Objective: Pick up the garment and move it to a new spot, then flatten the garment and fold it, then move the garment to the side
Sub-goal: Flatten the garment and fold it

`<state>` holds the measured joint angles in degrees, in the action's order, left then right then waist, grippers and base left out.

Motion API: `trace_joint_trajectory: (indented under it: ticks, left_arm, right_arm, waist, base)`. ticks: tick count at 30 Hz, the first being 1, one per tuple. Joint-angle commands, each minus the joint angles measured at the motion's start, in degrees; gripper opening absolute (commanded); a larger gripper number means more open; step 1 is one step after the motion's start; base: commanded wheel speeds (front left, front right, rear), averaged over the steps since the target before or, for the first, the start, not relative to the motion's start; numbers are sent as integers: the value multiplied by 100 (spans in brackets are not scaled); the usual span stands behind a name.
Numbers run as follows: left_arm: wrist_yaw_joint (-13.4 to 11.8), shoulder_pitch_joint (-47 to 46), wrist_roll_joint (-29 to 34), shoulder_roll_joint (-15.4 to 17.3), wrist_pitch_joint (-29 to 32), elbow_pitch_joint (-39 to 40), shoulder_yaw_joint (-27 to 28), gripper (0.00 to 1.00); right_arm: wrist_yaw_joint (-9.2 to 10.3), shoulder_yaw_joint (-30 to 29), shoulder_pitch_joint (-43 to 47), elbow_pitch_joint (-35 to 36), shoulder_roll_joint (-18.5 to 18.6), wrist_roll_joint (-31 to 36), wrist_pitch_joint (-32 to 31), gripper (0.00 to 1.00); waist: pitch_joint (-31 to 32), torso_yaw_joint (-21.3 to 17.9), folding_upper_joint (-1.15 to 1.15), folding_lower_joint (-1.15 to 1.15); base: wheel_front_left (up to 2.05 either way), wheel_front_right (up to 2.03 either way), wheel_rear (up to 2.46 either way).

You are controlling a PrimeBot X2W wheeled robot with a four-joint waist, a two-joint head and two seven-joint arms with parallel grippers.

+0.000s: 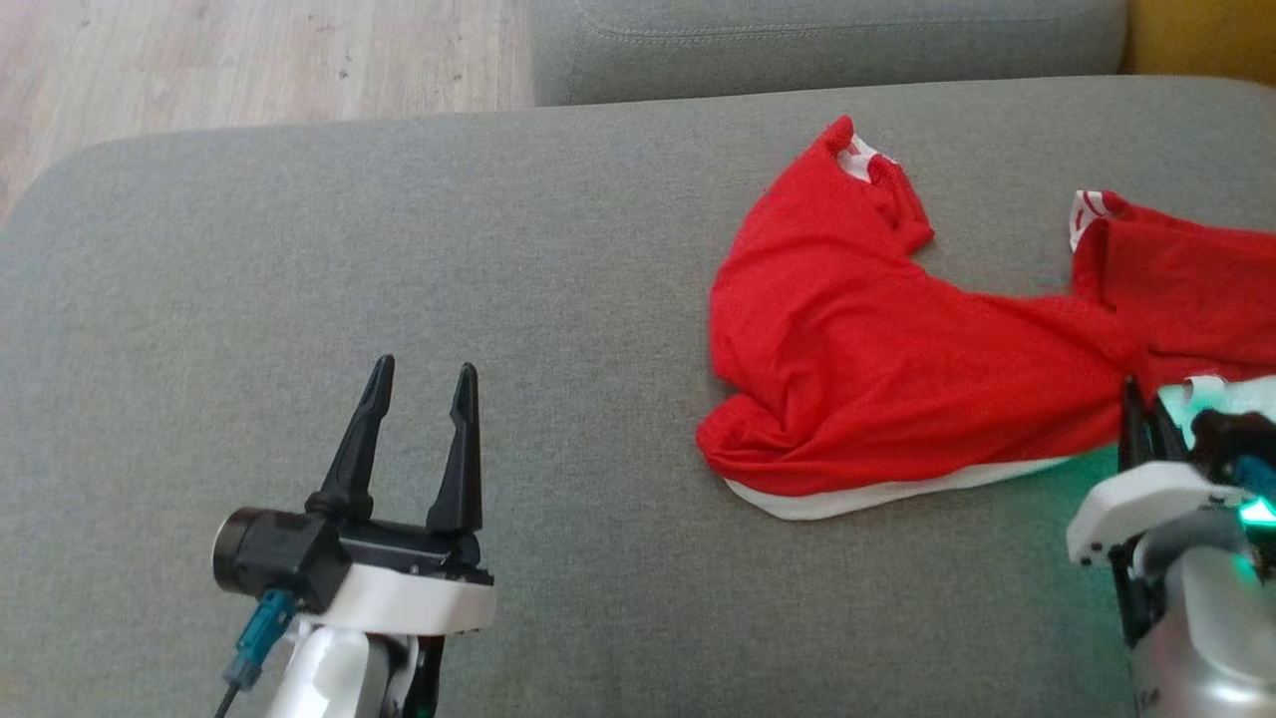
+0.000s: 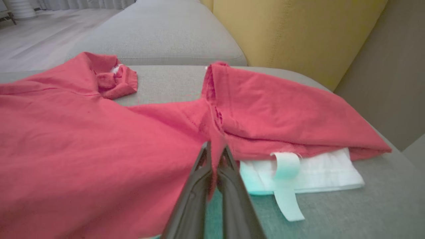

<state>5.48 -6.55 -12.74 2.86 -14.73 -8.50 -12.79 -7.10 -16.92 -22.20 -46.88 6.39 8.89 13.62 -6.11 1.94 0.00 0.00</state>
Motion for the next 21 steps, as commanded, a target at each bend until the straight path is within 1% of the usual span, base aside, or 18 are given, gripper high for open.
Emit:
trace_joint_trajectory:
  ticks: [1,3,4,5,8,10,11,15,21]
  left_arm:
    - [-41,-76,-68,2,-27,186,157,100]
    - [-42,-69,-72,2,-27,183,151,100]
    - [-41,-64,-74,2,-27,178,146,100]
    - [-40,-59,-77,2,-27,173,143,100]
    - [-35,-58,-78,2,-27,154,133,100]
    - [-31,-65,-78,2,-27,151,131,100]
    - [-26,-76,-76,2,-27,154,132,100]
    - [-26,-74,-77,2,-27,184,161,100]
    - [-31,-55,-75,2,-27,199,178,100]
  right_arm:
    - [-39,-18,5,291,-98,175,-35,0]
    - [-39,-91,39,357,-143,239,-65,0]
    - [-39,-149,70,427,-185,300,-73,92]
    - [-39,-199,94,505,-224,360,-71,100]
    - [-39,-225,151,737,-311,461,-43,100]
    - [-39,-141,176,920,-338,402,3,100]
    - [-39,193,221,1050,-346,94,55,100]
    - [-39,960,464,1531,-349,-619,116,100]
    - [-39,1881,1031,2344,-350,-1350,135,100]
  waist:
    - [21,-19,0,0]
    - [29,-25,0,0]
    - [38,-29,0,0]
    - [42,-34,0,0]
    - [56,-36,0,0]
    - [58,-39,0,0]
    - [59,-37,0,0]
    - [55,-80,0,0]
    - [38,-176,0,0]
  base:
    - [0,0,0]
    - [0,0,0]
    - [0,0,0]
    - [0,0,0]
    - [0,0,0]
    - [0,0,0]
    - [0,0,0]
    - [0,0,0]
    - [0,0,0]
